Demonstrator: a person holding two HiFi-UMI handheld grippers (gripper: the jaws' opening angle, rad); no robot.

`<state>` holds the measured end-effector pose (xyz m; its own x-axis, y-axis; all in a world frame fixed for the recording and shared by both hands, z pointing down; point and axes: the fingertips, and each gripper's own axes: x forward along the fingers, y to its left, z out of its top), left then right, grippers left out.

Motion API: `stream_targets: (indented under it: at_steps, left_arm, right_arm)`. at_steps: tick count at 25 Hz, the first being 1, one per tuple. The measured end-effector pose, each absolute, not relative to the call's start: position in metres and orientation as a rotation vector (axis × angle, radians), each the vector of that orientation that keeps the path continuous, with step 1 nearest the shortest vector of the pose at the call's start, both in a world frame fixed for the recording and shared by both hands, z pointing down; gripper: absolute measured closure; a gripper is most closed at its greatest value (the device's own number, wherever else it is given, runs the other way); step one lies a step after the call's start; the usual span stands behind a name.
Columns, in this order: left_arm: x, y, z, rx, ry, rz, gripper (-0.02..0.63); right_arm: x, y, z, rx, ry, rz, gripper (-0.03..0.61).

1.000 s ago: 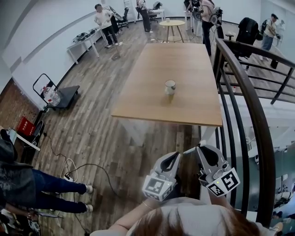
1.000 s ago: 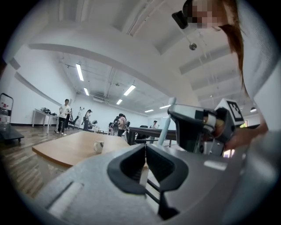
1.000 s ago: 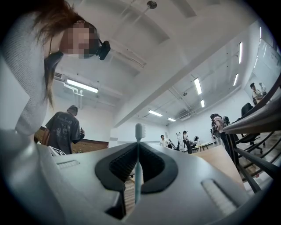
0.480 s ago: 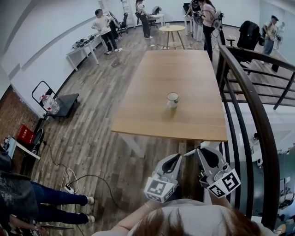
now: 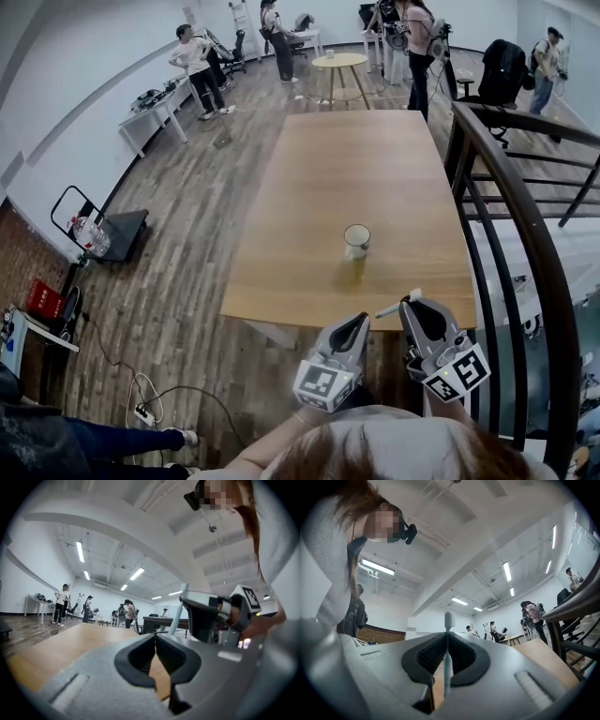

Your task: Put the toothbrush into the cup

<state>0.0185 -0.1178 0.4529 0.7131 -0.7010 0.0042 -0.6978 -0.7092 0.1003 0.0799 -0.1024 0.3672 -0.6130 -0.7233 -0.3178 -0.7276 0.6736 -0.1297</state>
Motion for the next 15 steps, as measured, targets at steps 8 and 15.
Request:
stream_targets:
  at_steps: [8,15]
  left_arm:
    - [-0.015,-0.187,0.466,2.825,-1.135,-0.028,0.612]
    - [-0.028,-0.222,0.478,2.783,-1.109,-0.025,0.612]
  right_arm:
    - [0.052,-0.171,0.375,-1.179,2.517,0.022,0.565]
    - [0.038,-0.205,0.385,-1.221,2.526,-0.019,0.565]
